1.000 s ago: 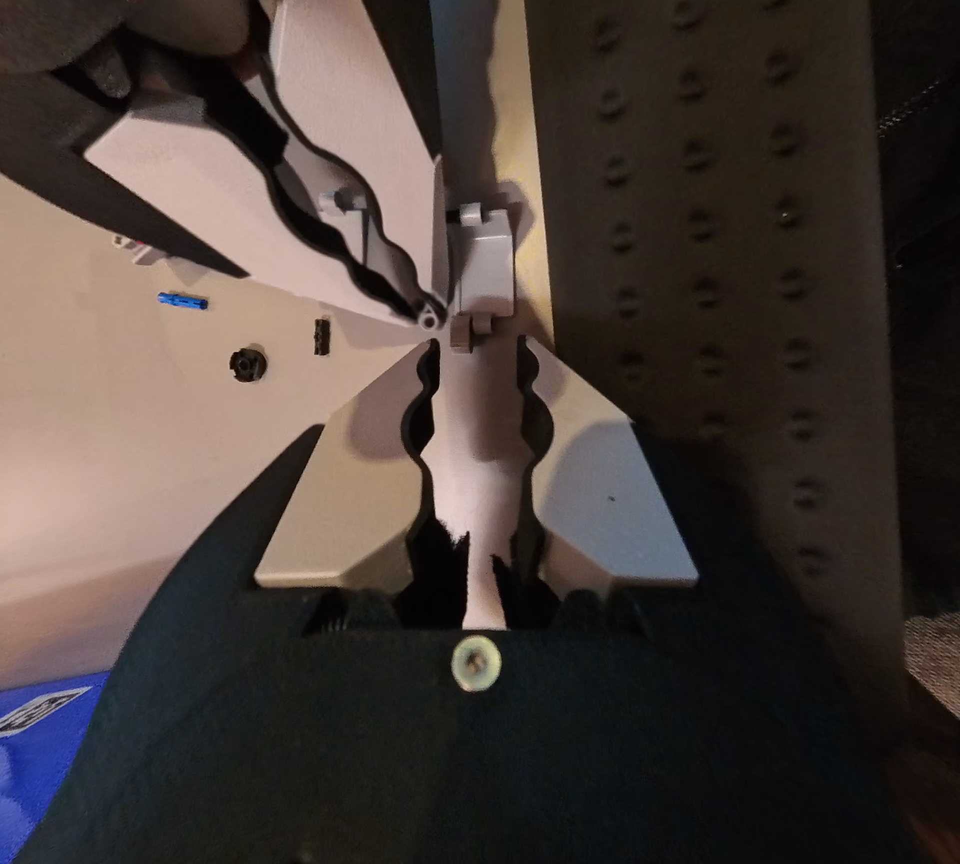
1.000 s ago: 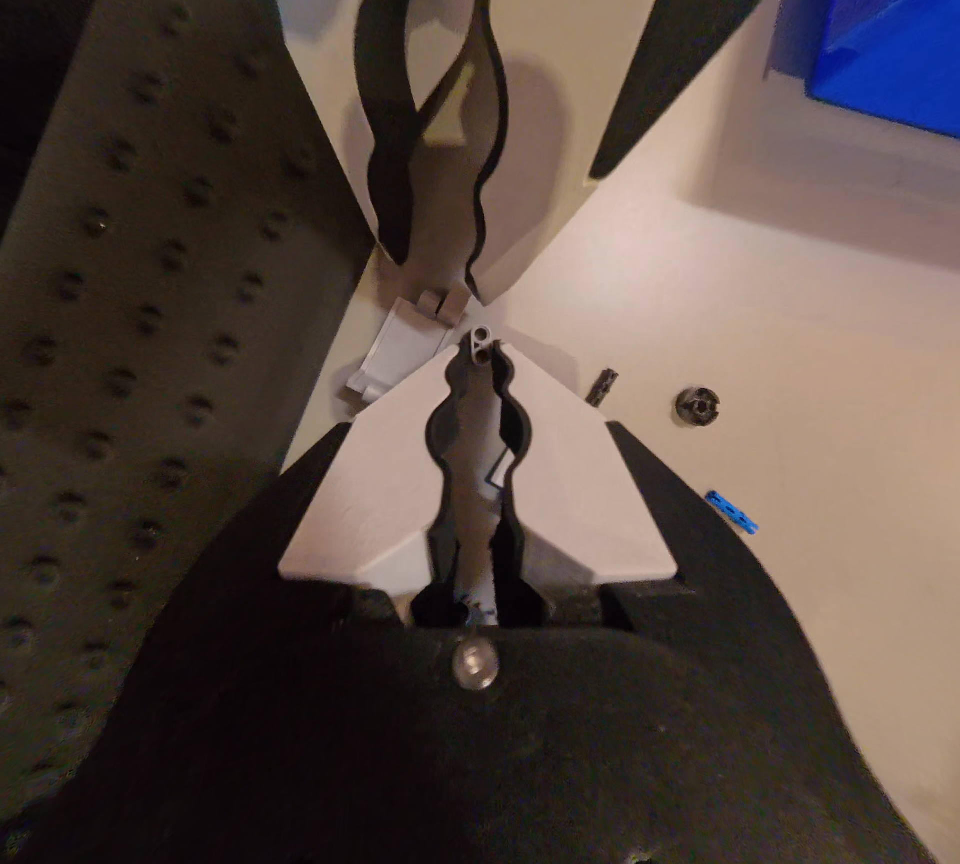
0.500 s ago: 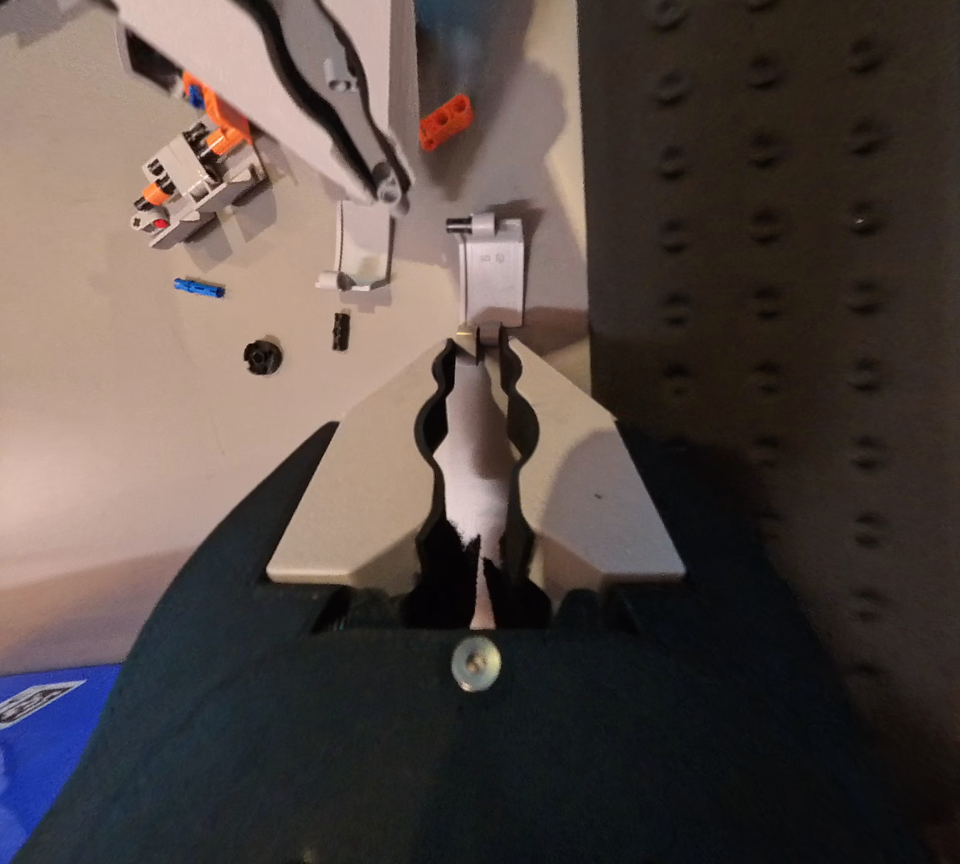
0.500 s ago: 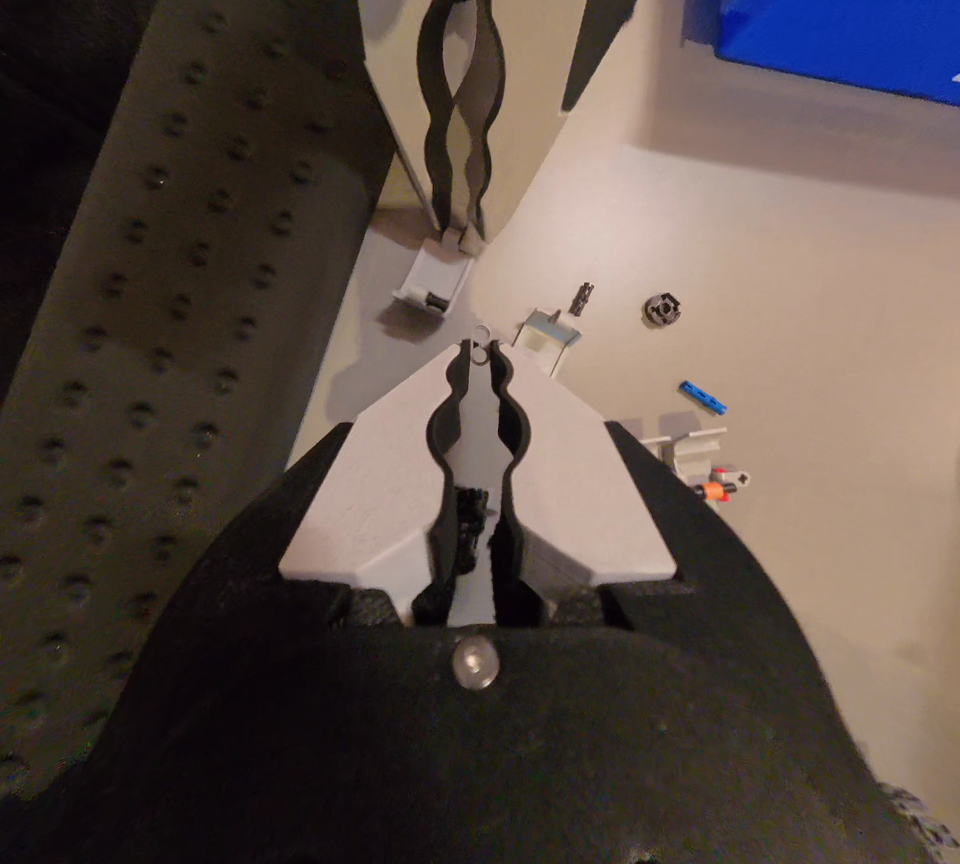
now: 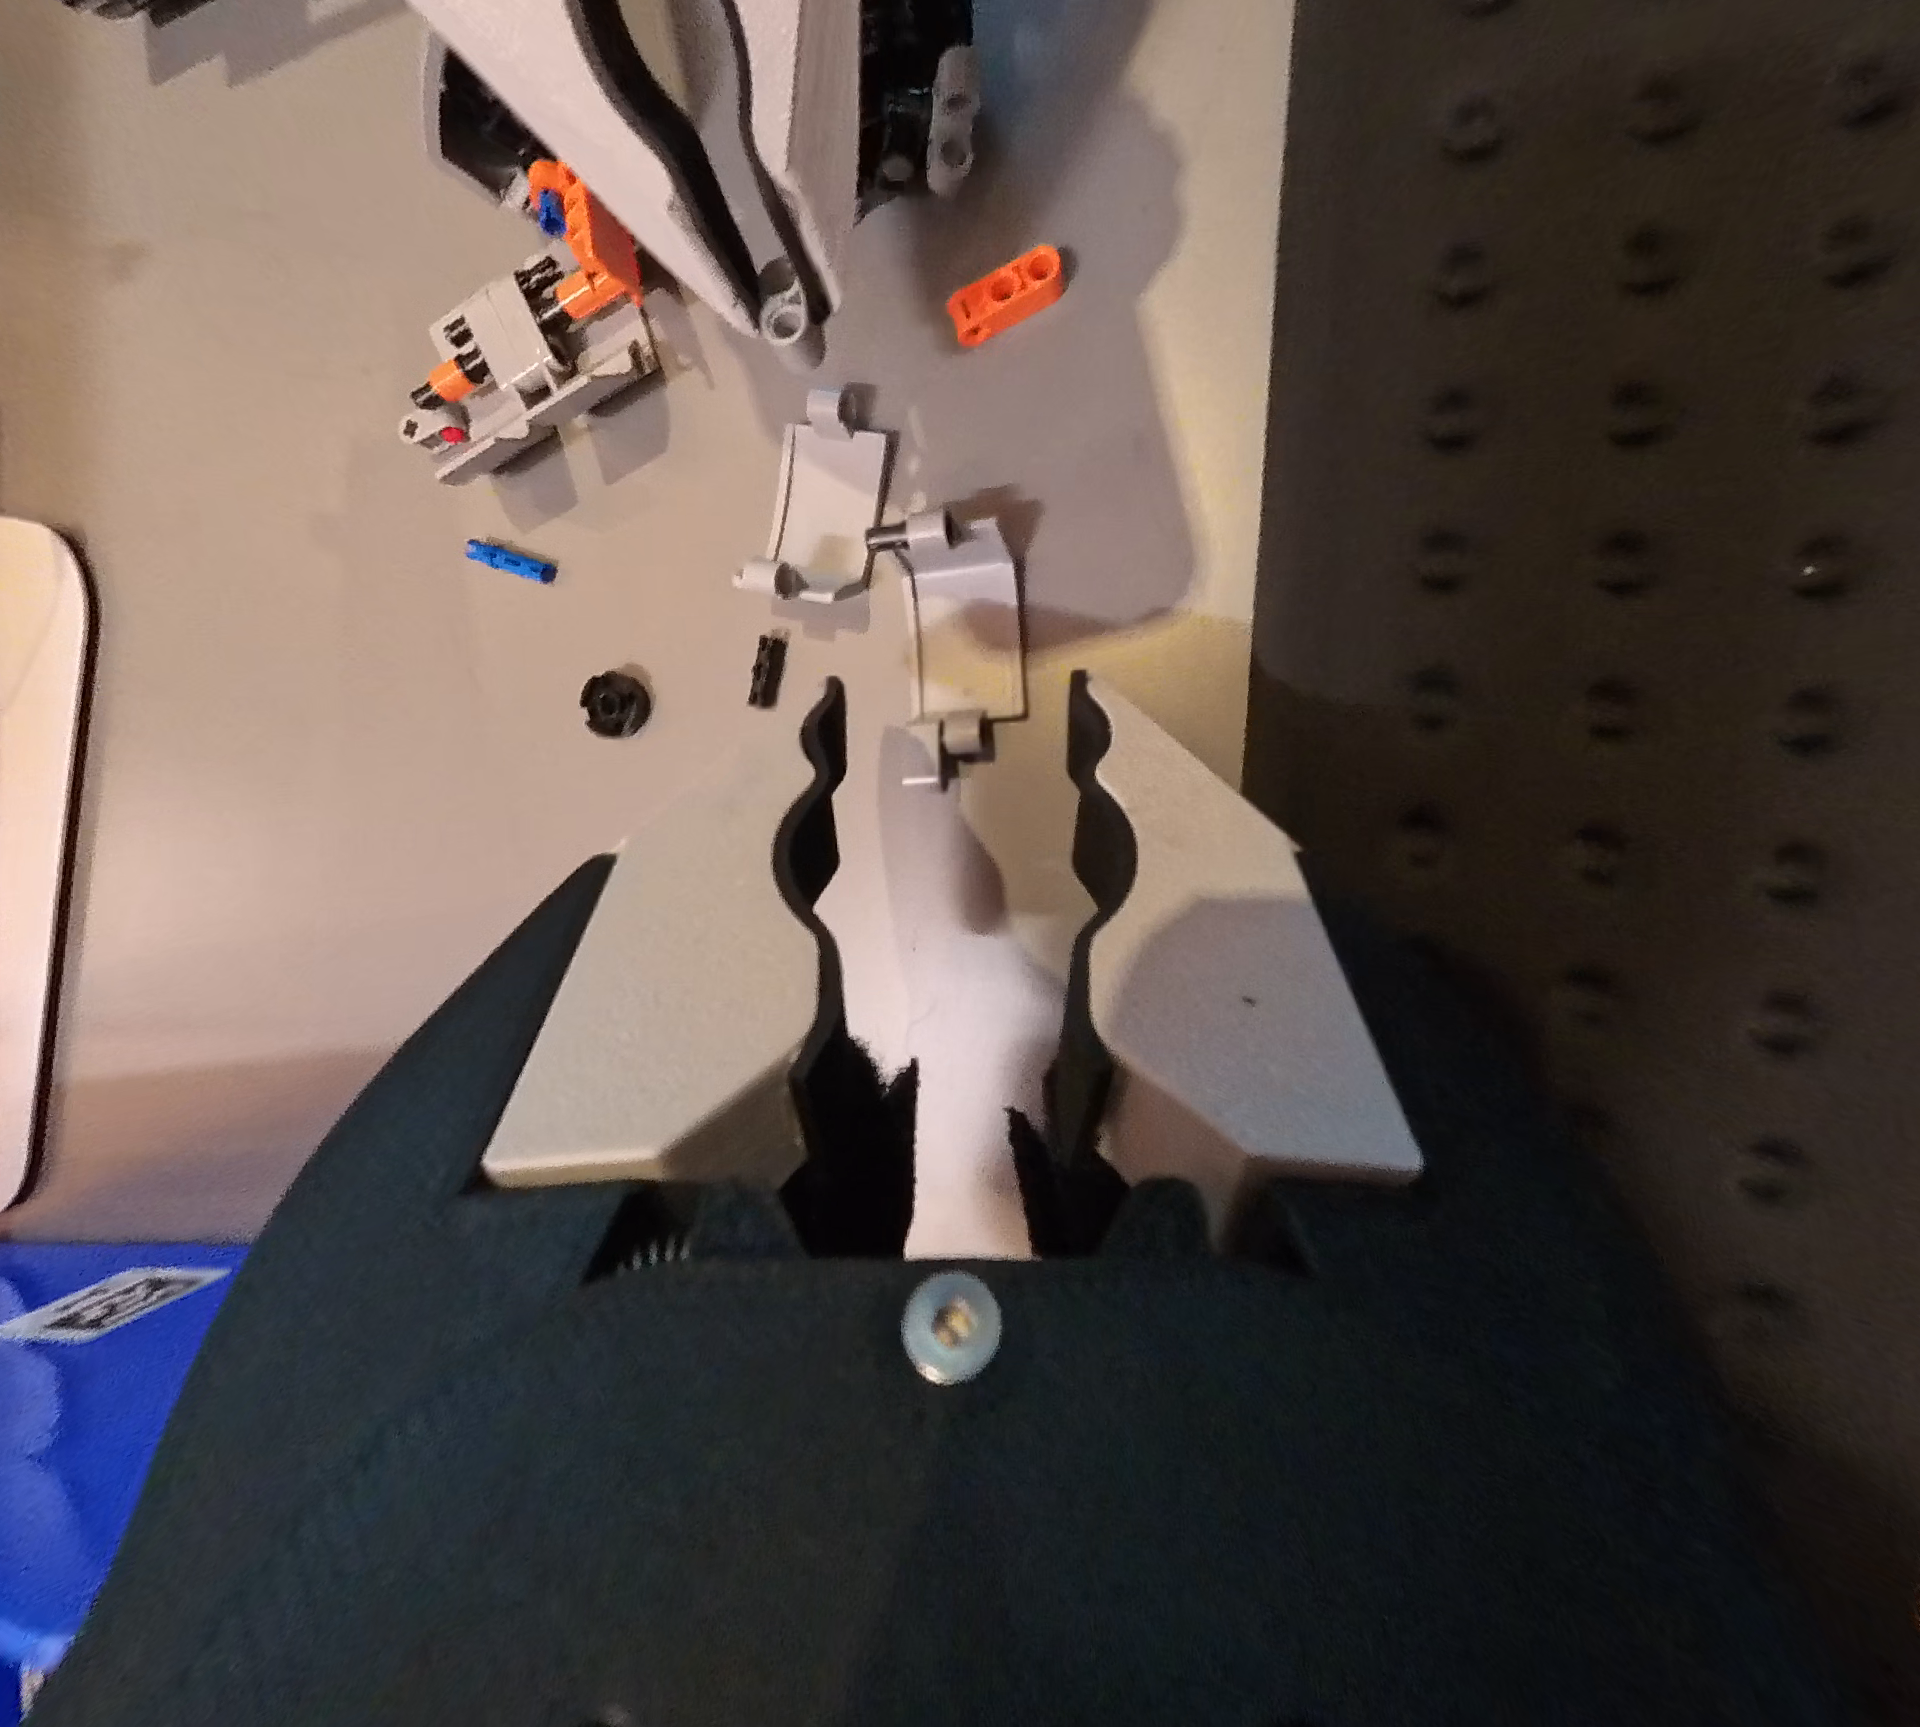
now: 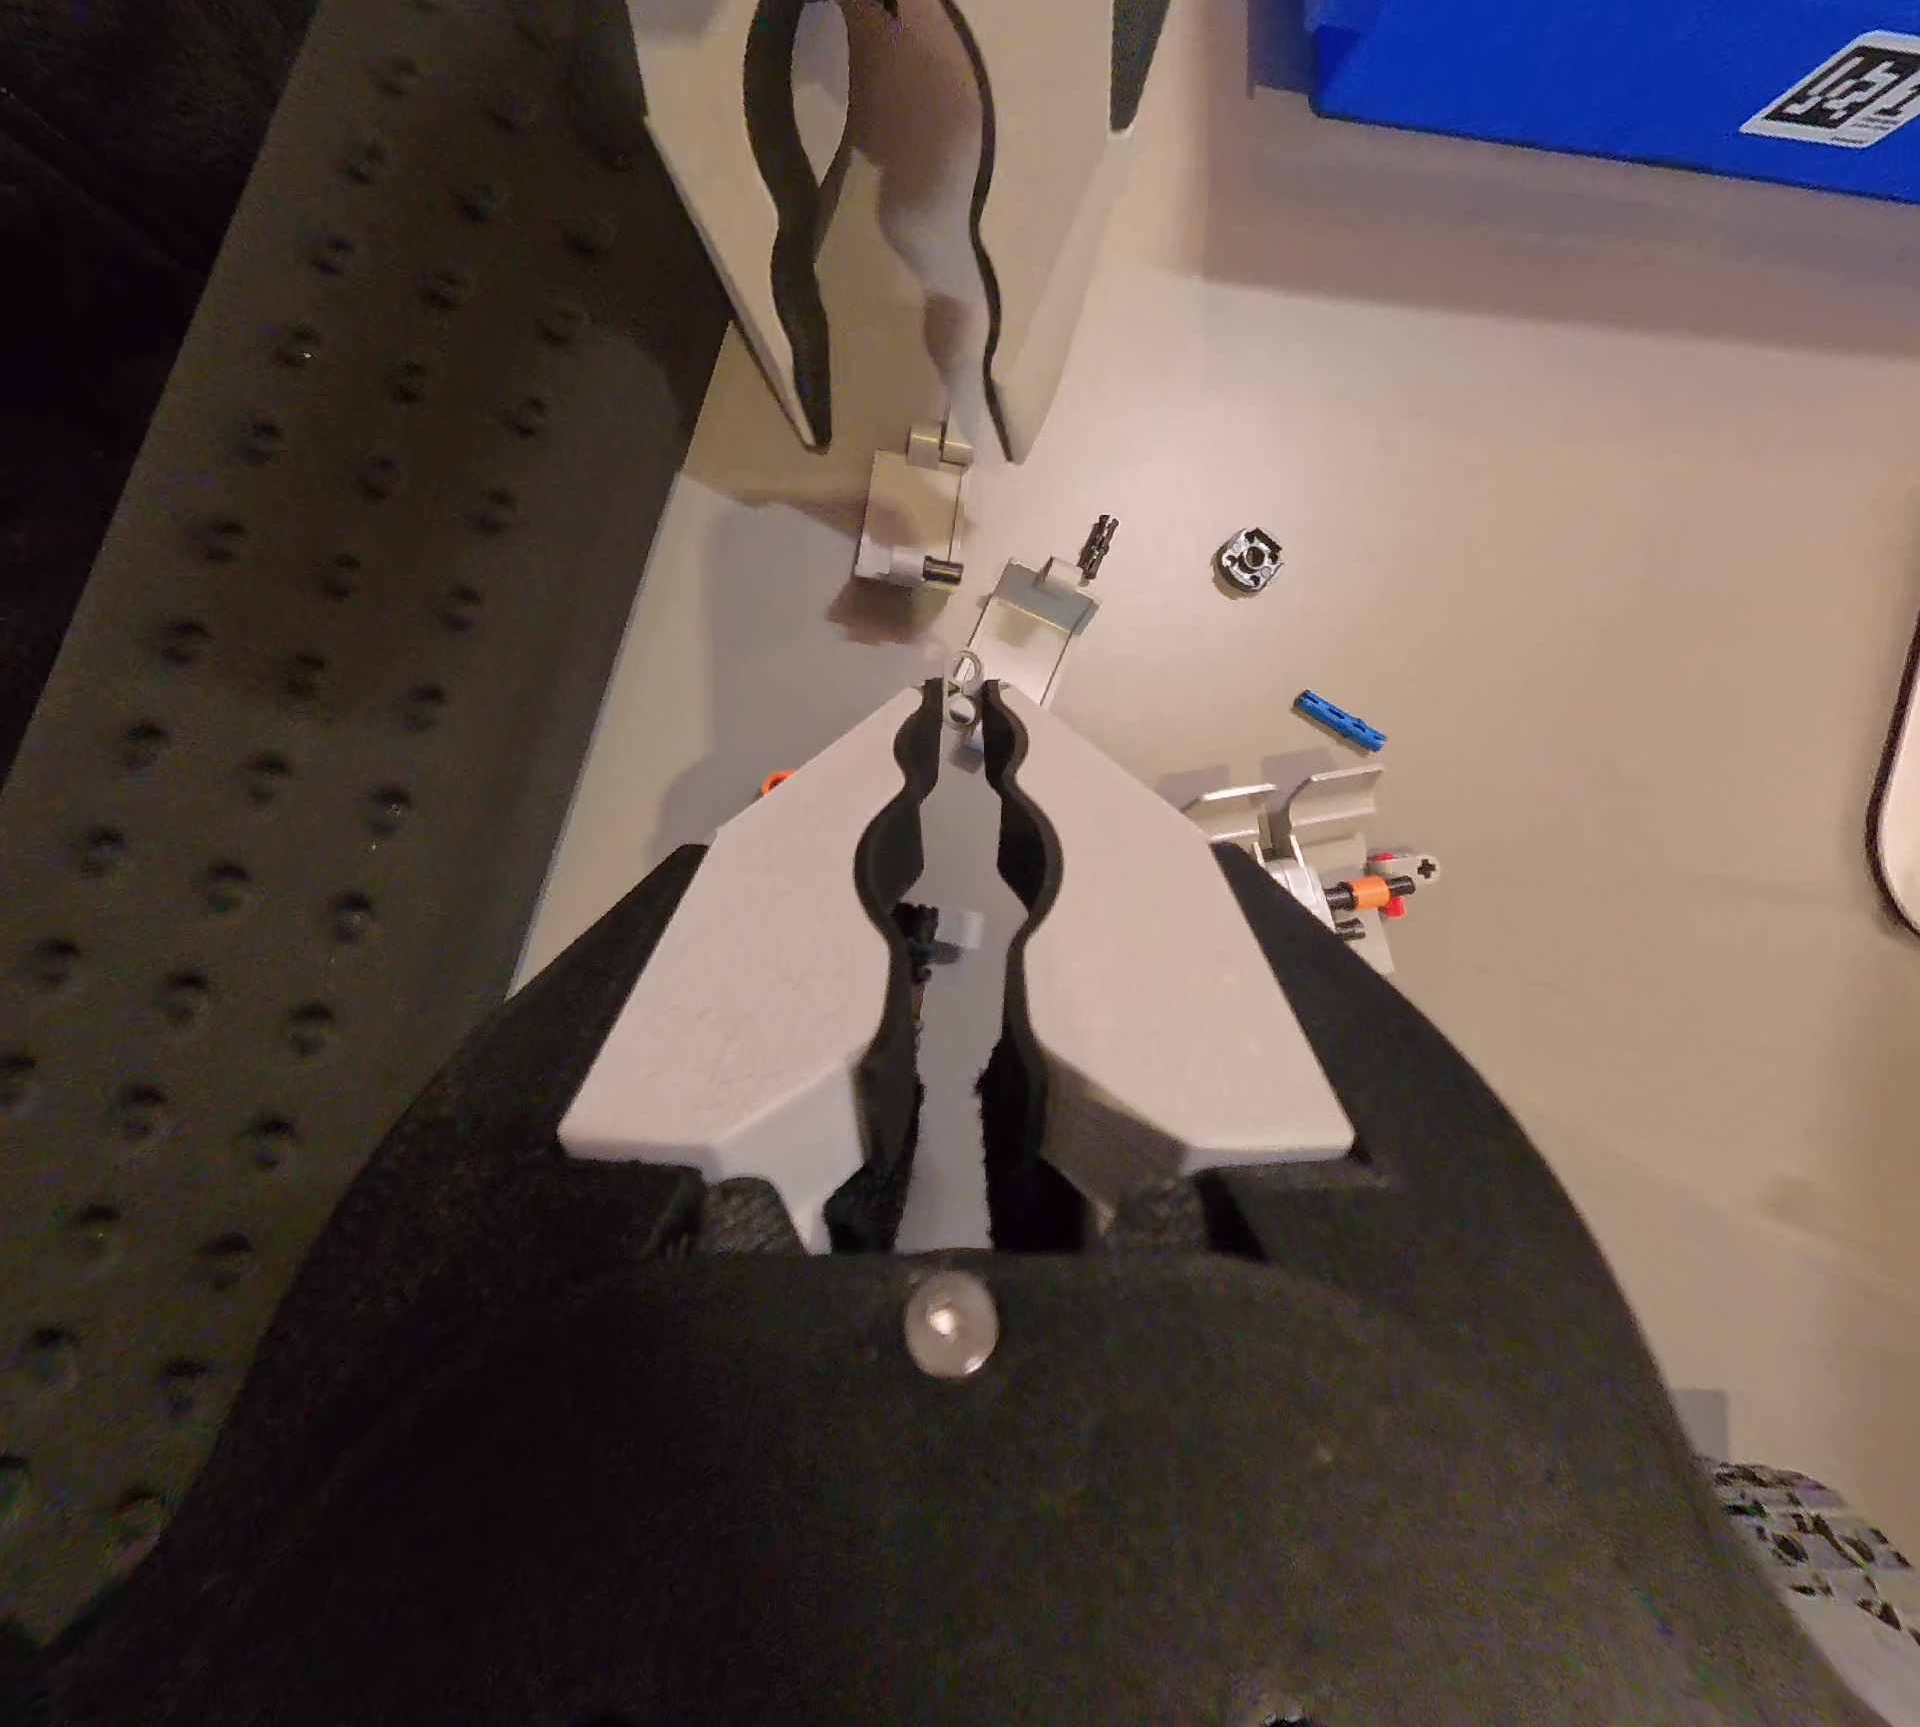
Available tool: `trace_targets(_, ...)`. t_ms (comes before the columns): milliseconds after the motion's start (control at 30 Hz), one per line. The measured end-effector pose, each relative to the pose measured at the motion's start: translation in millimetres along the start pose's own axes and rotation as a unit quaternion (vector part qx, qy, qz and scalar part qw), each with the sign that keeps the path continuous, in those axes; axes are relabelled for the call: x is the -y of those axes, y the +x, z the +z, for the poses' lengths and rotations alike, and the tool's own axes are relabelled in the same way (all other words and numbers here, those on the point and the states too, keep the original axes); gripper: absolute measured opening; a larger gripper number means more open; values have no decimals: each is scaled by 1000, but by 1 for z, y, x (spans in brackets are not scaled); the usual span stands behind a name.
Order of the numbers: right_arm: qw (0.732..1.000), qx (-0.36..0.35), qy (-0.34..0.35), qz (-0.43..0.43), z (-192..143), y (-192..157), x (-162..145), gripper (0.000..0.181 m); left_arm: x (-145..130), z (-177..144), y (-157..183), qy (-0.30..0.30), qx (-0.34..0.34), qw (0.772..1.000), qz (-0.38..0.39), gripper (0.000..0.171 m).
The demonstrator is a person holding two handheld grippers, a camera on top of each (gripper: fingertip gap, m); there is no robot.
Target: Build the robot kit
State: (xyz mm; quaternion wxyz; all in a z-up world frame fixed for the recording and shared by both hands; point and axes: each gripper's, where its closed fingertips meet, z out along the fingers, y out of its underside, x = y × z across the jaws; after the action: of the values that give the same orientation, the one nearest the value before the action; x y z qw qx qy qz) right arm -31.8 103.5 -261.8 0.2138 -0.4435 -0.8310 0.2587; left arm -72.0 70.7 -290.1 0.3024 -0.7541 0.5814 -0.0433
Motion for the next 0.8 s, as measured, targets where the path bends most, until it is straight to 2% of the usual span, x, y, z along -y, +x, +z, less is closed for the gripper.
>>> trace_targets(133, 1000, 0, -4, -2, 1, 0, -3, 5, 5, 10, 6, -4, -21, 1000, -3, 40)
trace_targets(267, 1000, 3, -5, -2, 2, 0, -5, 5, 4, 12, 16, -4, -63, 998, -5, 24)
trace_targets(367, 1000, 5, -6, -2, 3, 0, -6, 5, -5, 6, 19, -25, -73, 997, 11, 21)
trace_targets(533, 1000, 4, -4, 0, 1, 1, -7, 5, -23, -3, 6, -56, -55, 997, -1, 31)
trace_targets(800, 1000, 2, -2, 1, 0, 3, -7, 5, -27, -4, 0, -44, -31, 998, -28, 38)
